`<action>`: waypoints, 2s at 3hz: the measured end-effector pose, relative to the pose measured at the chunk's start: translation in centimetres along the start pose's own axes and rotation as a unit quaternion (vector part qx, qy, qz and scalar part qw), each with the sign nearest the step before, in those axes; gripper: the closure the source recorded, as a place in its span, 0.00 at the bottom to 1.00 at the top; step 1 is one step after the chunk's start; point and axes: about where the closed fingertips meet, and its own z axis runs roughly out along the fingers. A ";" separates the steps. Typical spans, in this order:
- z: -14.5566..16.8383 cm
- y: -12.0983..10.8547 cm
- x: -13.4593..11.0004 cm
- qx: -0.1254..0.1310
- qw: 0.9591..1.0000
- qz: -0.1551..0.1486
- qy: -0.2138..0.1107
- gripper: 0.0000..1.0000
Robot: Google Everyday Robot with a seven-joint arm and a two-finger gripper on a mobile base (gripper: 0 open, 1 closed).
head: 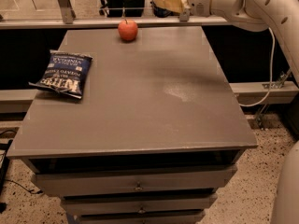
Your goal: Move pepsi can near apple
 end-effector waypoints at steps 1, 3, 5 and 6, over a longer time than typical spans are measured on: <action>1.6 0.0 2.1 -0.006 1.000 0.010 -0.004 1.00; 4.6 1.7 5.5 -0.031 0.999 0.034 0.011 1.00; 8.0 4.2 9.1 -0.065 0.996 0.031 0.054 1.00; 9.5 3.1 10.2 -0.053 0.996 0.032 0.068 1.00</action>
Offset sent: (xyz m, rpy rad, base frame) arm 0.0414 0.0156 -0.0502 0.0374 0.0706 0.0233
